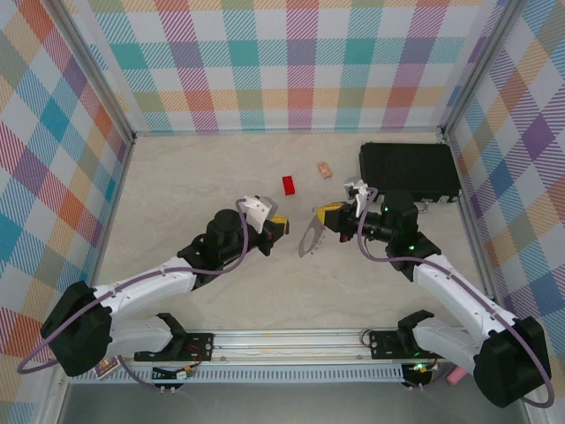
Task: Put the keys on the keyring
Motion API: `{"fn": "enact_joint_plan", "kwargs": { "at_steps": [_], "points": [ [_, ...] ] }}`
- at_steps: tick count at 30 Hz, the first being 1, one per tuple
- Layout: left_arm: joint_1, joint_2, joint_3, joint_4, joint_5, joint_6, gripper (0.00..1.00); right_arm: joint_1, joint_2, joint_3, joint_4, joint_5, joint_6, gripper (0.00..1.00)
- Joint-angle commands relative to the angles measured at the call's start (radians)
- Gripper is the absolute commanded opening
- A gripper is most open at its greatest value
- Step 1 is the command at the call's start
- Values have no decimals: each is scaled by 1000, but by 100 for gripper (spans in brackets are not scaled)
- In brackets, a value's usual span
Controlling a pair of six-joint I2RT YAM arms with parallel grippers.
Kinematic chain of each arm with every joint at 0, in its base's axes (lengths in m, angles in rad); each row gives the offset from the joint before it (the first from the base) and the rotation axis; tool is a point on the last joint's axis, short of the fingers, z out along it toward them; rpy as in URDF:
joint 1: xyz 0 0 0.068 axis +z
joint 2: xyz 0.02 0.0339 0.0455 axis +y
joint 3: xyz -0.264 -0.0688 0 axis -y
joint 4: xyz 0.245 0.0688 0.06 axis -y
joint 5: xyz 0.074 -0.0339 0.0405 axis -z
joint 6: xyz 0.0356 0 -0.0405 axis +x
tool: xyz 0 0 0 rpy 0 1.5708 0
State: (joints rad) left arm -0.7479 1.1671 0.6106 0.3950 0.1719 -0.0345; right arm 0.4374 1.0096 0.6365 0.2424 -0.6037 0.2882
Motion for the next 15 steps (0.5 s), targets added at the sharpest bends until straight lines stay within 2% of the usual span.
{"fn": "enact_joint_plan", "kwargs": {
  "at_steps": [1,5,9,15],
  "points": [
    [30,-45,0,97,170,19,0,6,22,55,35,-96,-51,0],
    [64,-47,17,93,306,8,0,6,58,80,58,-174,-55,0],
    [84,-28,34,99,386,1,0,9,61,81,61,-200,-71,0],
    [88,6,36,153,420,24,0,20,49,76,53,-195,-91,0]
  ]
}}
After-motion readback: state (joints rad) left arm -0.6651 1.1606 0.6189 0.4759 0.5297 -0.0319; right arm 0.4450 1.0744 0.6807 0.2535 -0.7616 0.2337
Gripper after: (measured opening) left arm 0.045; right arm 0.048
